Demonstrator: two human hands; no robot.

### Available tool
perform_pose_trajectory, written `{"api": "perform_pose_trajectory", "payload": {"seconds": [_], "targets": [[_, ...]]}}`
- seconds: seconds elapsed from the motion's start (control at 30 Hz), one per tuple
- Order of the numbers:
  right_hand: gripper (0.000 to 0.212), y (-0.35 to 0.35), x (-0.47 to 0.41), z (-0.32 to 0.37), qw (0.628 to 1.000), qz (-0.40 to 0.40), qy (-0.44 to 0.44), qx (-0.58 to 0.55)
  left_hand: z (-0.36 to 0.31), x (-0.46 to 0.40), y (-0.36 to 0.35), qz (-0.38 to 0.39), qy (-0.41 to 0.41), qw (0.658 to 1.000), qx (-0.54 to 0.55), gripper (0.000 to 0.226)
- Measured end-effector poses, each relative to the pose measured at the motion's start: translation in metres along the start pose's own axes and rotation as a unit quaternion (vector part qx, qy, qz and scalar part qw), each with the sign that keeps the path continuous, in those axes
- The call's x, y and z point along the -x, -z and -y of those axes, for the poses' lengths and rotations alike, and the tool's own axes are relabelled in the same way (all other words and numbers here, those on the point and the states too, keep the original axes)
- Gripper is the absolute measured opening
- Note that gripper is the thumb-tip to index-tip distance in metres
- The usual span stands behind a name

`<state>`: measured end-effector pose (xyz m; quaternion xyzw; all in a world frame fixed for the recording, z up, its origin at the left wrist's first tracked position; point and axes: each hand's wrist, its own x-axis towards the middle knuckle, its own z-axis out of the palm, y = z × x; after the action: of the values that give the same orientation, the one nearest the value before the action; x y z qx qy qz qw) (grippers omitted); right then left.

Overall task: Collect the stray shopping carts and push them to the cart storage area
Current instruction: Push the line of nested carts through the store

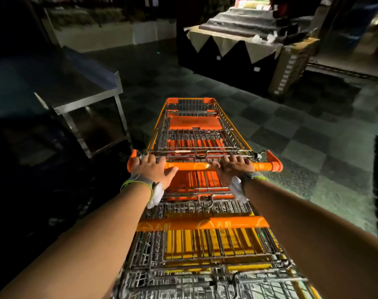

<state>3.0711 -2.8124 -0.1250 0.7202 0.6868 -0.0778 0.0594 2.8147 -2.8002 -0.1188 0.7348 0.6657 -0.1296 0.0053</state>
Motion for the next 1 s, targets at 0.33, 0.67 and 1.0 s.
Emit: {"api": "perform_pose_trajectory", "payload": {"seconds": [0.33, 0.67, 1.0], "targets": [[0.065, 0.033, -0.164, -0.071, 0.998, -0.026, 0.062, 0.015, -0.054, -0.155, 0.038, 0.017, 0.037, 0.999, 0.017, 0.077], [0.066, 0.064, -0.326, -0.145, 0.990, -0.011, 0.139, 0.007, -0.126, -0.269, 0.069, 0.000, 0.120, 0.993, 0.004, 0.079], [0.068, 0.099, -0.478, -0.188, 0.977, 0.001, 0.214, 0.005, -0.177, -0.388, 0.105, 0.008, 0.181, 0.981, 0.074, 0.067]]}}
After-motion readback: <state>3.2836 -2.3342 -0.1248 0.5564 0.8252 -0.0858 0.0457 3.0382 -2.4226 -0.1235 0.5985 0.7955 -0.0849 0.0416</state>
